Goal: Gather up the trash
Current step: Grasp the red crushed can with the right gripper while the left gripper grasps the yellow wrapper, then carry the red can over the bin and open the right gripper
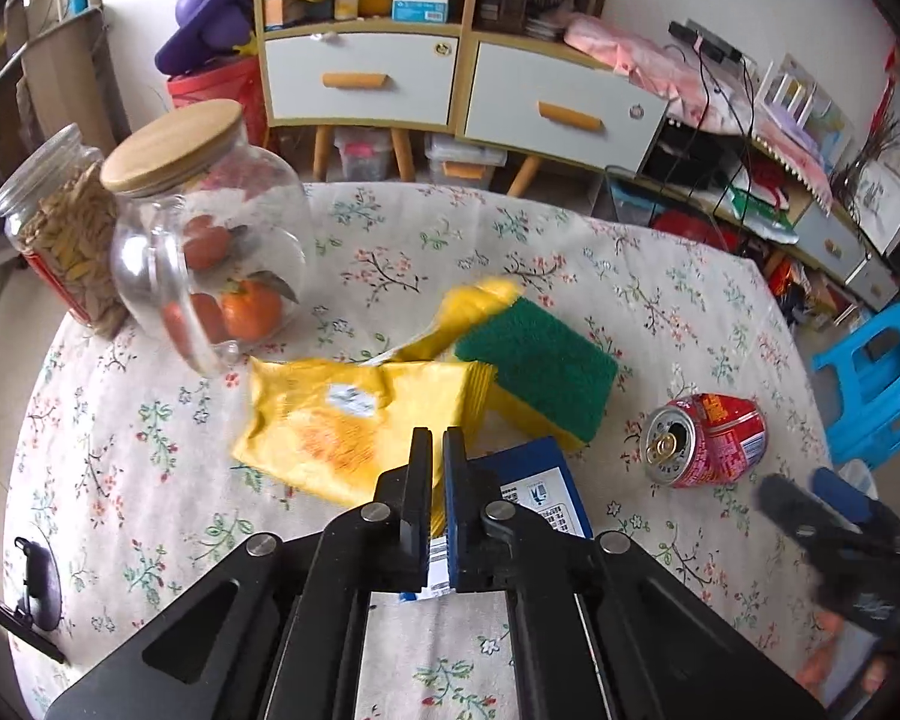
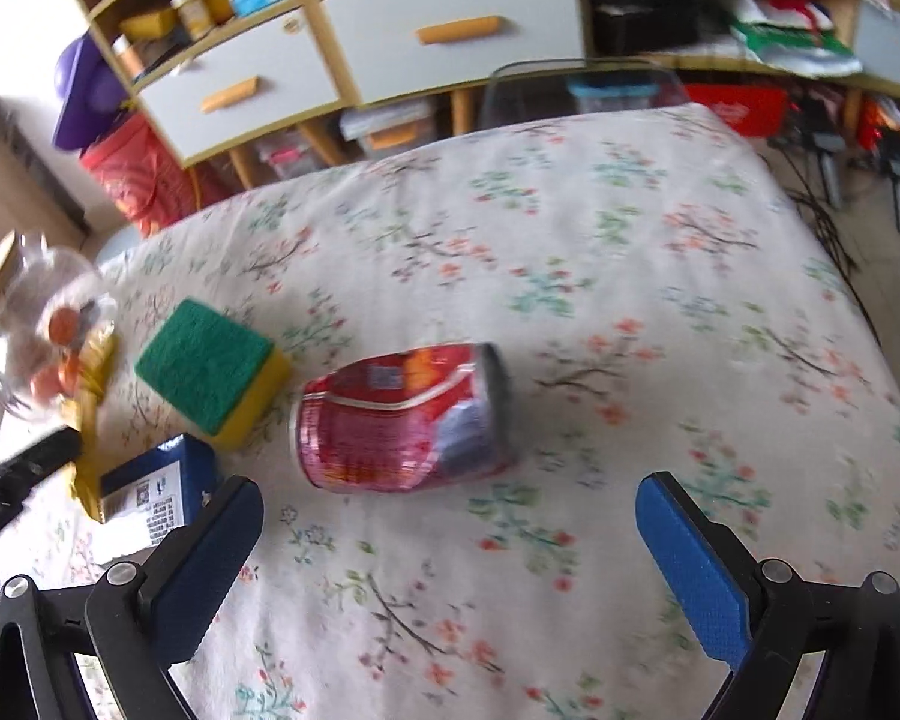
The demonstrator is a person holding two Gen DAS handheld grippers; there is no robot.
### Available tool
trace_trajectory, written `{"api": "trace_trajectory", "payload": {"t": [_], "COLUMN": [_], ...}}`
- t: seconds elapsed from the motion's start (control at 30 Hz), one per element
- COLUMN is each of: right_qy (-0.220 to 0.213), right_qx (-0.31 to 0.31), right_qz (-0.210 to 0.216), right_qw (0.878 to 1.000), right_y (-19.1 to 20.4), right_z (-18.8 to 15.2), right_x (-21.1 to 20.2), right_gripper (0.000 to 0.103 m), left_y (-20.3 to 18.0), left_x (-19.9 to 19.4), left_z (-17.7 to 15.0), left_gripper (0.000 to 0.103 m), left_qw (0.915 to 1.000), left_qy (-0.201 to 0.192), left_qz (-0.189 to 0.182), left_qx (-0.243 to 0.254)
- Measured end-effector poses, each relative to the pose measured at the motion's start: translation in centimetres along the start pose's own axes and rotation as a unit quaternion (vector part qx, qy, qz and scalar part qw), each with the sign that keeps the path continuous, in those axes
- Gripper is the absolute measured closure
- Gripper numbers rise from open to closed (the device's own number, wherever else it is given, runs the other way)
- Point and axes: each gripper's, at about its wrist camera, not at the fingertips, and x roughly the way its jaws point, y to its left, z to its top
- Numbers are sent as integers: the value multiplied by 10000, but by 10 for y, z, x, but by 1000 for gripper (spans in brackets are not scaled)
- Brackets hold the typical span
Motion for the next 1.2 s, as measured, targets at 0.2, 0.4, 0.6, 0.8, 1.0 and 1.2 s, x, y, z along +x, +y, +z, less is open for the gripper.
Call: {"api": "trace_trajectory", "payload": {"t": [0.2,0.4,0.6,0.8,1.0,1.2], "right_qy": [-8,101,113,97,134,162], "right_qx": [-299,-427,-367,-253,-109,-4], "right_qz": [-230,-408,-453,-304,-206,-82], "right_qw": [9993,9982,9982,9992,9996,9998], "right_y": [21,30,31,25,18,7], "right_z": [0,1,3,4,4,1], "right_x": [25,47,58,52,37,23], "right_gripper": [0,0,6,16,16,16], "left_y": [9,18,20,8,-8,-9], "left_x": [-18,-26,-20,-6,16,30], "left_z": [-2,-8,-13,-13,-11,-11], "left_gripper": [101,101,48,33,37,88], "left_qw": [9998,9996,9995,9992,9991,9982], "left_qy": [-141,-163,-105,-137,8,60], "left_qz": [-80,-147,-98,-32,44,300], "left_qx": [62,182,277,386,422,524]}}
